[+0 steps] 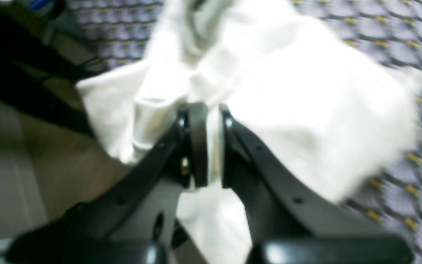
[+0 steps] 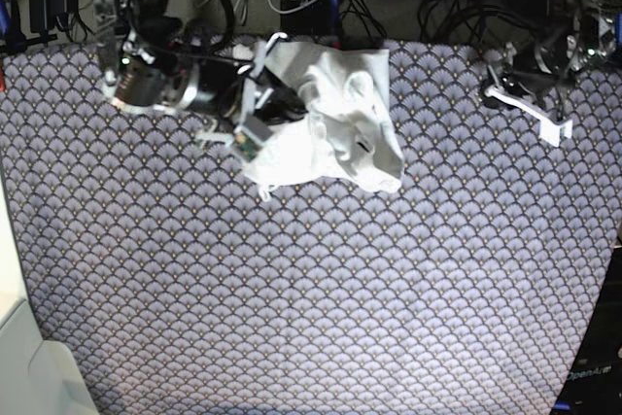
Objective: Fold the T-shirt properly
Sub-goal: 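Lift the strip end with the right gripper and fold it over the bundle, then press the bundle with the right gripper and grasp its edge with the left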
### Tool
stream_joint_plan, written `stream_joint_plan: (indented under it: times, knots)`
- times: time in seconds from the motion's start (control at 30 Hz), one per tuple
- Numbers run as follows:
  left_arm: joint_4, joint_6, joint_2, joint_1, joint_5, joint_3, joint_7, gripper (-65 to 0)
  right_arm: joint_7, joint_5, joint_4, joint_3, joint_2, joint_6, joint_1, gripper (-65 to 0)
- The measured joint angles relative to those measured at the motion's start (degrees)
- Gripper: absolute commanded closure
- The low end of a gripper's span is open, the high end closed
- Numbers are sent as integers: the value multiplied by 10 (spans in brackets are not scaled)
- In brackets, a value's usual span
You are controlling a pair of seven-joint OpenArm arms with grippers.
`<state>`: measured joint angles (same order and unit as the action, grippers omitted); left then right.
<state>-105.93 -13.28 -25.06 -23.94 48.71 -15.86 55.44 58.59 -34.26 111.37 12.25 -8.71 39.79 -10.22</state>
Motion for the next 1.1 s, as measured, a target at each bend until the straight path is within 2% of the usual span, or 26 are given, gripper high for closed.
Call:
stream_joint_plan:
  times: [0.13, 0.43, 0.53, 0.67, 0.87, 1.0, 1.1]
  knots:
    - [-4, 0, 0, 0, -2, 0, 0, -77, 0, -1, 0, 54, 0, 0, 0, -44]
    - [-7, 0, -2, 0, -2, 0, 0, -77, 0, 0, 0, 121, -2, 0, 10, -44]
    - [-7, 0, -7, -3, -2, -5, 0, -77, -2, 0, 0, 129, -1, 0, 16, -44]
    - [-7, 0, -4, -21, -3, -43, 0, -77, 2, 0, -11, 139, -1, 0, 16, -44]
    - [-7, 0, -5, -45, -3, -83, 0, -77, -4, -4, -26, 138, 0, 0, 58, -43]
    - [-7, 0, -3, -50, -4, -92, 0, -77, 0, 2, -95, 140, 21, 0, 64, -43]
    - [-23, 0, 0, -51, -3, -91, 1, -77, -47, 0, -141, 145, 28, 0, 74, -44]
